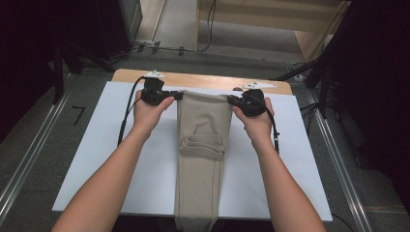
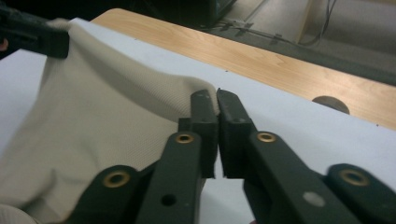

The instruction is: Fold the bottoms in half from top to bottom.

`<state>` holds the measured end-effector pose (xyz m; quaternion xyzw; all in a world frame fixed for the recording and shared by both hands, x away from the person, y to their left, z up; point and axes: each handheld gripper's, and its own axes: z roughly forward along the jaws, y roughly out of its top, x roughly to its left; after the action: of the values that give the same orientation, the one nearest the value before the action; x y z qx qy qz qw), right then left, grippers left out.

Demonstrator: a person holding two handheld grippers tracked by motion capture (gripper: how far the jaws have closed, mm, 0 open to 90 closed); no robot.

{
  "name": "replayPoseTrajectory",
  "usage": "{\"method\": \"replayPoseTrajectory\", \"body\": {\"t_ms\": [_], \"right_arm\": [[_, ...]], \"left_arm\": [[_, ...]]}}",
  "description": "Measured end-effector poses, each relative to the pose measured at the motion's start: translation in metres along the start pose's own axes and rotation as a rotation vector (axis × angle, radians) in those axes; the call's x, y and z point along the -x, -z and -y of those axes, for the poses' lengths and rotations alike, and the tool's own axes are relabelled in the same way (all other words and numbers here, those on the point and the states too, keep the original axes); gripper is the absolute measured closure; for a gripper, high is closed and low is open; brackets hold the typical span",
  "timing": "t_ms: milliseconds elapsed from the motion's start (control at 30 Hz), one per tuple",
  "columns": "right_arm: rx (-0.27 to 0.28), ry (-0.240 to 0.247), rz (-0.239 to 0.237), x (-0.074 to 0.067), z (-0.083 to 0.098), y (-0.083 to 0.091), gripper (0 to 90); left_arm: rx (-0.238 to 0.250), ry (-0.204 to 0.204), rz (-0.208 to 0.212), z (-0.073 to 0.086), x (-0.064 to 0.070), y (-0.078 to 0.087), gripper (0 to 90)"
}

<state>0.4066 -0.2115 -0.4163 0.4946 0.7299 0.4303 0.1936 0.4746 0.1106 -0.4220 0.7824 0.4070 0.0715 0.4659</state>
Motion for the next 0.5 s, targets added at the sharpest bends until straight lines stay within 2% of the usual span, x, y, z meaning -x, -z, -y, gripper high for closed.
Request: {"method": "replayPoseTrajectory", "body": {"t_ms": [33,67,133,200,300,433,500], "right_arm": [[-0.013,-0.020,0.026,0.004,-0.001,-0.004,58.8],[-0.033,-0.047,0.046,0.009,-0.001,-0.007,51.2],[-0.049,-0.074,0.025,0.017,0.003,-0.006,46.9],[-0.042,-0.075,-0.014,0.020,0.012,-0.002,45.8],[-0.070,-0.037,-0.050,0.017,0.029,0.001,46.7],[-0.104,-0.008,-0.102,0.003,0.052,0.001,47.0],[-0.106,0.004,-0.134,-0.007,0.062,0.003,47.0]], "left_arm": [[-0.014,0.015,-0.045,0.001,-0.003,-0.003,48.5],[-0.019,0.024,-0.067,0.002,-0.005,-0.003,40.2],[-0.004,0.036,-0.042,0.007,-0.007,-0.001,34.9],[-0.012,-0.001,-0.021,0.014,-0.003,0.000,34.4],[-0.035,-0.060,0.043,0.029,0.009,0.000,37.0],[-0.040,-0.067,0.121,0.053,0.025,0.000,38.4],[-0.058,-0.085,0.131,0.065,0.033,0.000,38.5]]}}
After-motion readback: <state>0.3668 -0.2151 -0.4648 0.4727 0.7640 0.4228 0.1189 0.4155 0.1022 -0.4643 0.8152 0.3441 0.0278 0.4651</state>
